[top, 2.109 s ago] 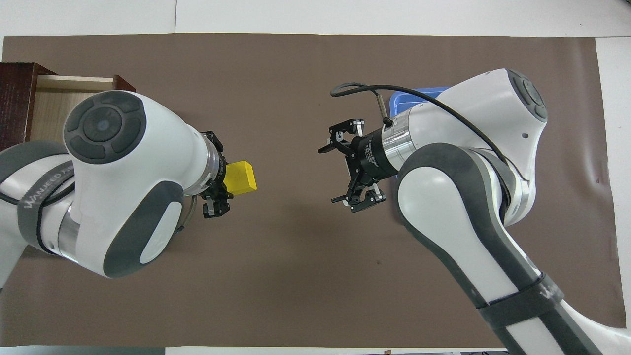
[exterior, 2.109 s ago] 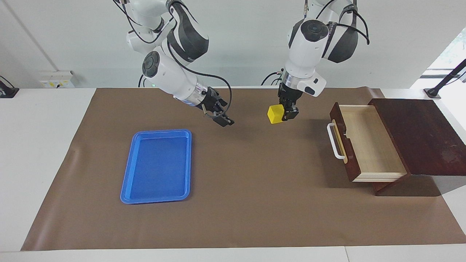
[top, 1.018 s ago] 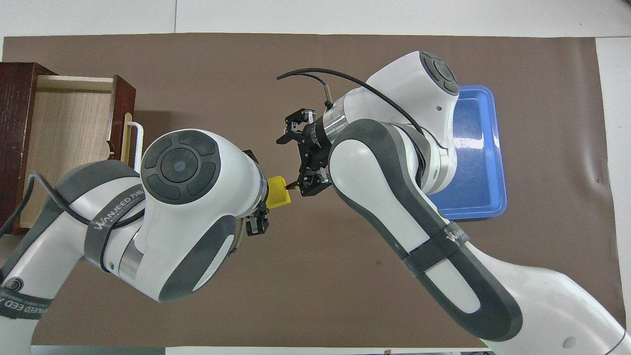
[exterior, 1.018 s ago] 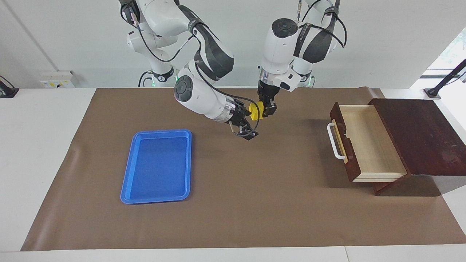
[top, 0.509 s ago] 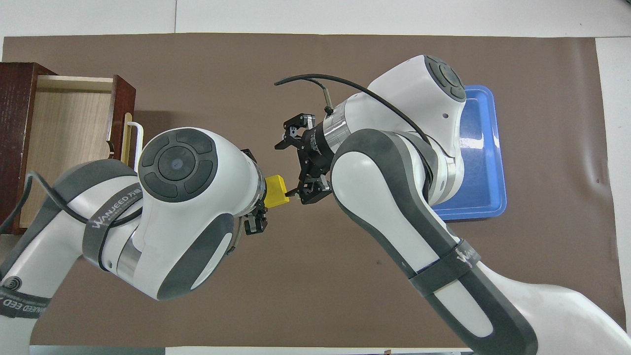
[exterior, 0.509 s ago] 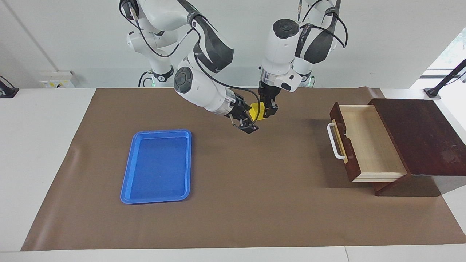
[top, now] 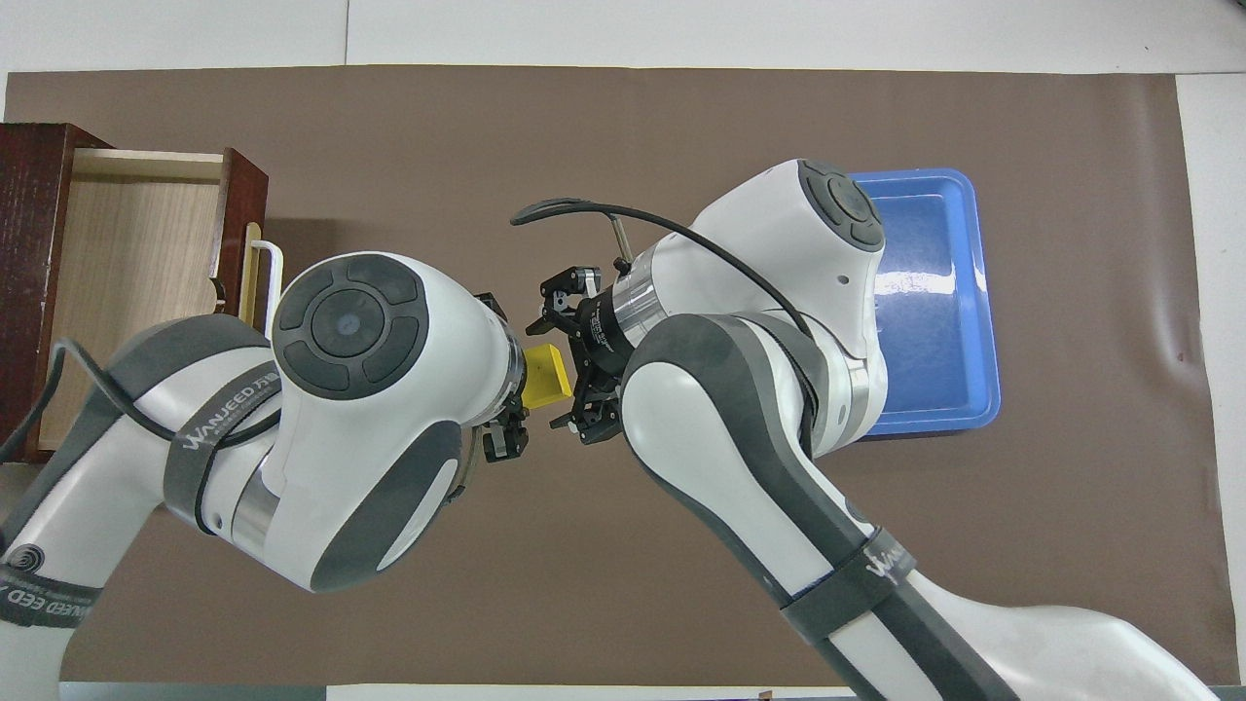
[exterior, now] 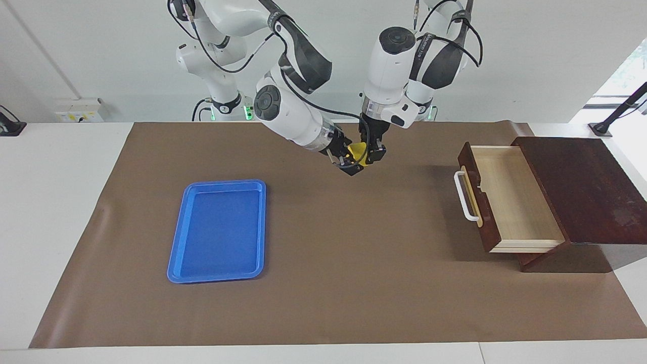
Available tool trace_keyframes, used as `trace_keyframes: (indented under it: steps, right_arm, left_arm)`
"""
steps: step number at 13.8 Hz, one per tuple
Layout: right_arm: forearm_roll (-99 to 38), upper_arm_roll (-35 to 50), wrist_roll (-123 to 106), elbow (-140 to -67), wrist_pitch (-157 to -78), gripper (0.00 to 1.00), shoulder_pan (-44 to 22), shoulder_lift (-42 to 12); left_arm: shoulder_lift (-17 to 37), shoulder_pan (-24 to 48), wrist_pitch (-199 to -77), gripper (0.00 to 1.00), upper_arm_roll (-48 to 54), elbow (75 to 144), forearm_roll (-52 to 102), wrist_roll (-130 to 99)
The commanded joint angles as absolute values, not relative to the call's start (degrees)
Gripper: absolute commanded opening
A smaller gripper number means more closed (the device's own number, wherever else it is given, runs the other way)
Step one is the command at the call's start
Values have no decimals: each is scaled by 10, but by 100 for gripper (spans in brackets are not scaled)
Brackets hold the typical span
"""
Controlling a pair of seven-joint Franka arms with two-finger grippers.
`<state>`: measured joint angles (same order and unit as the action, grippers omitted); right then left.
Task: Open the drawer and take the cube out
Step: 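Close the right gripper on the yellow cube held by the left gripper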
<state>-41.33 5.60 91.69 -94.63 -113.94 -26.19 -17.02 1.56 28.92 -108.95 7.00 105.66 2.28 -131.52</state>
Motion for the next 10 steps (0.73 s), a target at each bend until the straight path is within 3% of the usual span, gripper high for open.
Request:
trace_keyframes:
  steps: [1, 4, 6, 8, 10]
  right_arm:
    - [-419, 56, 907, -970, -1156, 100, -259, -153]
    - [-420, 56, 909, -970, -1157, 99, -260, -153]
    - [-421, 56, 909, -970, -1157, 80, -260, -153]
    - [-423, 56, 910, -970, -1162, 52, -260, -153]
    - [-423, 56, 904, -970, -1165, 15, -260, -153]
  left_arm:
    - [12, 294, -1098, 0, 66, 1062, 28, -1322]
    - [12, 294, -1096, 0, 66, 1062, 28, -1323]
    - [11, 294, -1096, 0, 66, 1062, 28, -1323]
    - [11, 294, -1096, 0, 66, 1063, 28, -1322]
    - [11, 293, -1094, 0, 66, 1063, 28, -1322]
